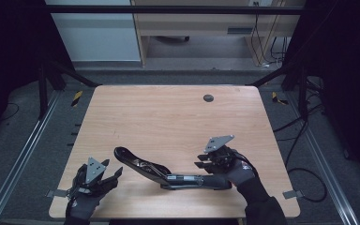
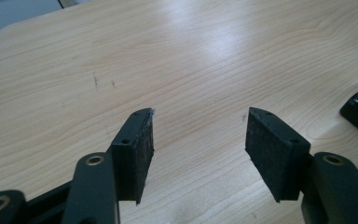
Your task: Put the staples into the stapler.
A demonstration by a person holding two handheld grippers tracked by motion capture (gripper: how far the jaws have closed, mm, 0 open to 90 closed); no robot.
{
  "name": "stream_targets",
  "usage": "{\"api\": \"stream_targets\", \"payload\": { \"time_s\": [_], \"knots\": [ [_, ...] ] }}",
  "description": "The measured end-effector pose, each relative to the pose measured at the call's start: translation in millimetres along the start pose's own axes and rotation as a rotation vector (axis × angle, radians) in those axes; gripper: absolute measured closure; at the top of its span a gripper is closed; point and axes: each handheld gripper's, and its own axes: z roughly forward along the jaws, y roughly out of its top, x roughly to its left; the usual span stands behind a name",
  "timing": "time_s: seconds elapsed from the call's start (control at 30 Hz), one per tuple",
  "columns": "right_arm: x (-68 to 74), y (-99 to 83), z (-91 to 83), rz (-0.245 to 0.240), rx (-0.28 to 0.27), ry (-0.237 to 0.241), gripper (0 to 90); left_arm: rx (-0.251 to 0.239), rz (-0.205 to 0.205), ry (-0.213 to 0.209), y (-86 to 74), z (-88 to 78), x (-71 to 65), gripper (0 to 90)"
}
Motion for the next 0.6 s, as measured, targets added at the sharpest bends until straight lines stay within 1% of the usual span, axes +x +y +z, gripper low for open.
{"api": "stream_targets", "payload": {
  "time_s": [0.03,0.1,0.17,0.23,0.27,0.3,0.33,0.37,0.4,0.47,0.53,0.6],
  "knots": [
    [-1.4,-3.7,-3.9,0.022,-0.019,-0.029,68.5,-0.003,0.001,-0.003,0.3,-1.1,-0.6,41.1],
    [-3.7,-10.2,-9.5,0.072,-0.054,-0.069,68.5,-0.016,-0.003,-0.011,1.1,-3.3,-1.6,41.0],
    [-4.8,-17.3,-14.6,0.109,-0.087,-0.106,67.8,-0.028,-0.006,-0.012,2.1,-5.5,-2.2,40.6],
    [-4.9,-24.0,-19.5,0.149,-0.108,-0.164,66.0,-0.040,-0.013,-0.018,3.1,-7.5,-2.5,40.5],
    [-4.7,-27.0,-21.6,0.164,-0.128,-0.184,66.0,-0.046,-0.015,-0.016,3.5,-8.8,-2.5,40.5],
    [-5.3,-30.9,-23.9,0.190,-0.142,-0.201,66.1,-0.052,-0.021,-0.019,4.1,-10.2,-2.4,40.5],
    [-5.6,-33.8,-26.1,0.207,-0.141,-0.220,66.1,-0.059,-0.027,-0.026,4.6,-11.7,-2.2,40.5],
    [-5.6,-36.2,-28.7,0.213,-0.141,-0.251,66.1,-0.067,-0.032,-0.027,5.0,-12.8,-2.2,40.4],
    [-5.3,-37.9,-30.8,0.226,-0.145,-0.265,66.1,-0.074,-0.037,-0.031,5.7,-15.0,-2.1,40.5],
    [-4.4,-45.3,-36.5,0.251,-0.190,-0.286,65.9,-0.089,-0.050,-0.039,6.3,-17.4,-2.1,40.4],
    [-3.5,-51.5,-39.8,0.258,-0.181,-0.295,65.8,-0.100,-0.058,-0.045,7.0,-19.7,-2.2,40.3],
    [-2.8,-57.3,-42.6,0.269,-0.179,-0.291,65.6,-0.113,-0.065,-0.049,8.3,-22.3,-2.6,40.3]
  ]
}}
